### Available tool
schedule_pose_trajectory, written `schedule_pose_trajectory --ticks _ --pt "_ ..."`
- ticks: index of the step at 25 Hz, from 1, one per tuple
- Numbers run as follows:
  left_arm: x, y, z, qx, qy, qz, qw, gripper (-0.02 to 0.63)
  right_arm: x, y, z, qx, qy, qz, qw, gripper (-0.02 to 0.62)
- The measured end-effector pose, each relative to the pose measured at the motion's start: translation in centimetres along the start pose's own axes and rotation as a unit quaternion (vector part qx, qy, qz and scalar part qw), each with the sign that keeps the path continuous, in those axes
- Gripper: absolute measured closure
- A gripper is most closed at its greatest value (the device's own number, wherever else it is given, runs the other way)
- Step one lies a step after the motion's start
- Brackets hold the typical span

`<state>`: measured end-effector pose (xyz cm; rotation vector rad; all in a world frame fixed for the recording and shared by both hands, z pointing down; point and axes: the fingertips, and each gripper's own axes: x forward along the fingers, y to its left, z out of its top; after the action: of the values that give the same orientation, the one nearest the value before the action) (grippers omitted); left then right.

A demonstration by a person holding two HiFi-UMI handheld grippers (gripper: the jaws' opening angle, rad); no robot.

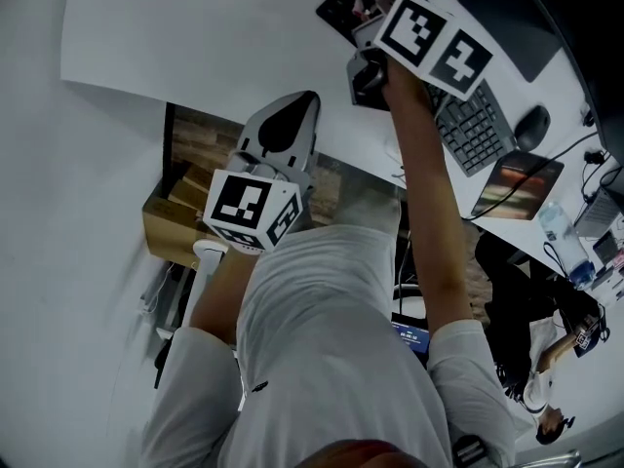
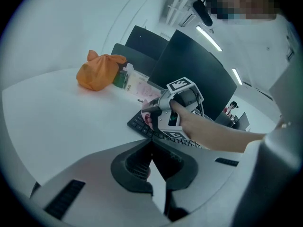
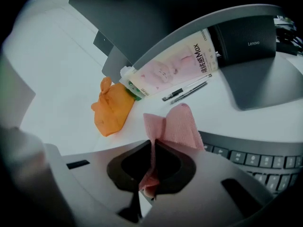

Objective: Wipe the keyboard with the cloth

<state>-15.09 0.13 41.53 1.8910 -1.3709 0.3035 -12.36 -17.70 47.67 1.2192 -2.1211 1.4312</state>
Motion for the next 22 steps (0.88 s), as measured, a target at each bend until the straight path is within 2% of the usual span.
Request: schedule_pose_trajectory --ticks 8,10,13,15,17,20,22 --pt "-1.0 1.4 -0.1 -0.006 -0.005 0.008 0.9999 0.588 1.5 3.4 -2.3 -0.003 0.027 0.027 0.999 0.577" --pt "-1.3 1.7 0.1 -0.005 -0.006 0.010 0.9999 0.588 1.4 4.7 -2.9 -0.009 0.028 0.053 0.998 0.577" --pt "-1.7 1.9 0.2 -0.004 -0.008 0.010 0.9999 0.588 0.6 7.0 -3.4 -0.028 0.012 0.118 0.993 0.577" --pt "-1.8 1.9 0.1 -0.002 -0.006 0.009 0.9999 0.588 0.1 7.6 -3.8 -0.030 0.002 0.140 0.990 0.577" --pt "-1.9 2.0 -0.1 0.000 -0.004 0.008 1.0000 0.588 0.3 6.8 -4.4 -0.025 0.004 0.122 0.992 0.577" --pt "-2.1 1.8 -0.3 0.002 0.000 0.003 1.0000 0.588 0.6 4.7 -5.5 -0.013 0.019 0.070 0.997 0.577" --pt "-2.2 1.6 -0.5 0.003 0.001 -0.001 1.0000 0.588 0.4 4.1 -5.9 -0.008 0.022 0.056 0.998 0.577"
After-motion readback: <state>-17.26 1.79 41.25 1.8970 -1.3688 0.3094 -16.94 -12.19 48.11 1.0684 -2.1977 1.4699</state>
